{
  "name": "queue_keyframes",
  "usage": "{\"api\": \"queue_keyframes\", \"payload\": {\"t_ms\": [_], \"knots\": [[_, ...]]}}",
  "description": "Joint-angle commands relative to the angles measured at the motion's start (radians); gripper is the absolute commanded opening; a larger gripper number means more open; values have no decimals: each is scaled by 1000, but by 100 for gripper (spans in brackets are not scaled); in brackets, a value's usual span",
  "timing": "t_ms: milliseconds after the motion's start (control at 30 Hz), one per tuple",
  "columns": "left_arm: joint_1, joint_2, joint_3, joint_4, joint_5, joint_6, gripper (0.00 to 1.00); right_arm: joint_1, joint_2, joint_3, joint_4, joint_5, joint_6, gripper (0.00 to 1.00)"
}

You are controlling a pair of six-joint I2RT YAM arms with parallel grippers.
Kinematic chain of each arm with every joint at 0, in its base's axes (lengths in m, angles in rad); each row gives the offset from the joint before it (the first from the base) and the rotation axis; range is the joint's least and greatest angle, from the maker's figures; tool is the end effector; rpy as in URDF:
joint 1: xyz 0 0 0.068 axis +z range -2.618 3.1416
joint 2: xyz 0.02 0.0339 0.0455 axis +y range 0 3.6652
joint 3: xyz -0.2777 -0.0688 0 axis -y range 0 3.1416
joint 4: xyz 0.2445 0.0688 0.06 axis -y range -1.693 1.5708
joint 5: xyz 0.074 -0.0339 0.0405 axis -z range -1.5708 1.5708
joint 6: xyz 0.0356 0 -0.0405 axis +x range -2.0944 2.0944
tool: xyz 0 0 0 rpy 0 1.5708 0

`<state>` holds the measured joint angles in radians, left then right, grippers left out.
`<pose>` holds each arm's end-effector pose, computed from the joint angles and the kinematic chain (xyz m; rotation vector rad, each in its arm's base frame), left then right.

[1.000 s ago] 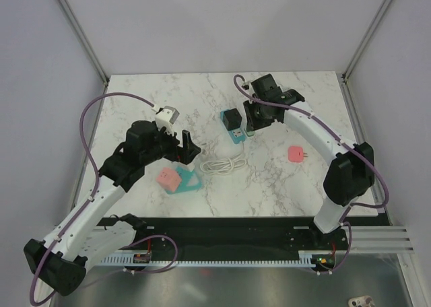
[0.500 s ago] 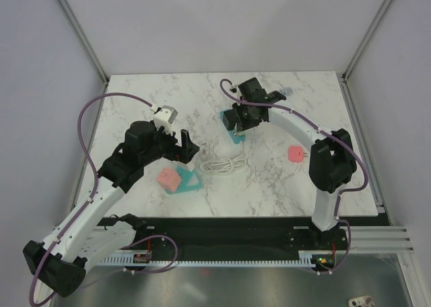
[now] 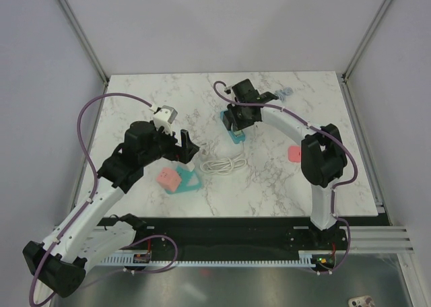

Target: Insert the plug

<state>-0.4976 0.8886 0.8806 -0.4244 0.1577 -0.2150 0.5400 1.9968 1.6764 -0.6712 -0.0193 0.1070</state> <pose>0.1634 -0.0951 0.3413 0.3910 2.0133 -0.6088 0.3819 0.2297 0.2546 -0.5626 2.5235 0.2686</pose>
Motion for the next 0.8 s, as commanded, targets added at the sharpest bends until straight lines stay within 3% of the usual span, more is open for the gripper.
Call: {"api": "queue_keyframes", "payload": {"t_ms": [0,433,767], "knots": [[2,-22,-5,29,-14,39,99,14,13,25,38,42,-12,0],[2,-22,-5,29,-17,39,99,23,0,-40,50,107,-24,0],[4,-23,-8,27,-24,40,99,26,17,-81,65,71,-13,0]]}}
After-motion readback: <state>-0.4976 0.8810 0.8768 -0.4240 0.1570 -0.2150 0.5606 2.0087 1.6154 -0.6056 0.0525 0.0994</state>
